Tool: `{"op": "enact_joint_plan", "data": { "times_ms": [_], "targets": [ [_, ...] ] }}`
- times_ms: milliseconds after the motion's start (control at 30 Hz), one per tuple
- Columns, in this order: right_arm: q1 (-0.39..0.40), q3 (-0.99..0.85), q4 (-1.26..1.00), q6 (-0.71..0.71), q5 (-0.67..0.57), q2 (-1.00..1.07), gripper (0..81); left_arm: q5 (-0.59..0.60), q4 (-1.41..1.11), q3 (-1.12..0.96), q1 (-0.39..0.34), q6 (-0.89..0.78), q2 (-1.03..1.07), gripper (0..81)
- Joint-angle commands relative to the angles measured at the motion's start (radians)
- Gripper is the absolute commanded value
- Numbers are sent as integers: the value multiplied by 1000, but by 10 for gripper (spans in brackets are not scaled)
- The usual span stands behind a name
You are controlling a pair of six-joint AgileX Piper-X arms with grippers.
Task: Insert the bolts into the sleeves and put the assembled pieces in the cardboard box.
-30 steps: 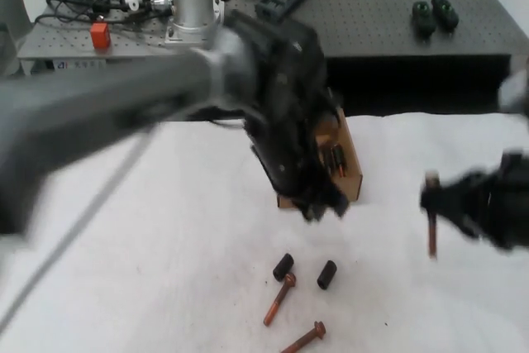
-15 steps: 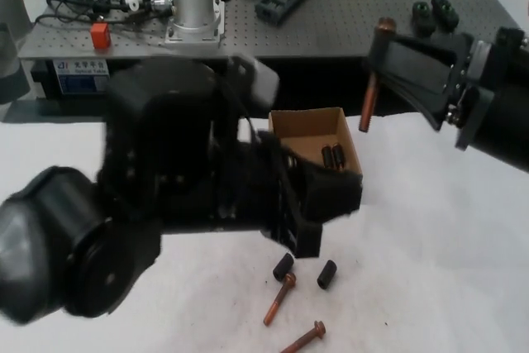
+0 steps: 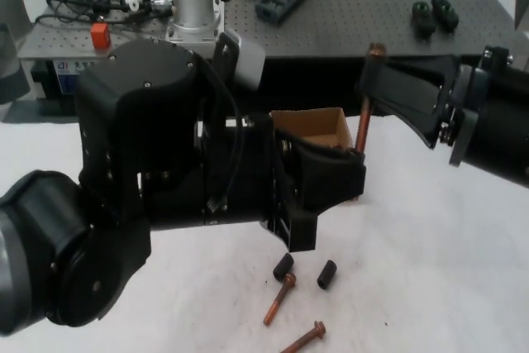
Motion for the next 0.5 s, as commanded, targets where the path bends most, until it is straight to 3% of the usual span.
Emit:
{"op": "enact_joint_plan", "data": {
  "times_ms": [0, 200, 400, 467],
  "targets": [
    [8, -5, 16, -31, -31, -1, 20, 8, -25, -6, -2, -7, -11, 6],
    [12, -5, 16, -34, -39, -1, 20, 36, -35, -6, -2, -3, -11, 6],
    [12, -5, 16, -79, -102, -1, 7, -30, -77, -6, -2, -3, -11, 6],
    [12, -5, 16, -101, -108, -1, 111, -52, -77, -6, -2, -3, -11, 6]
  ]
}}
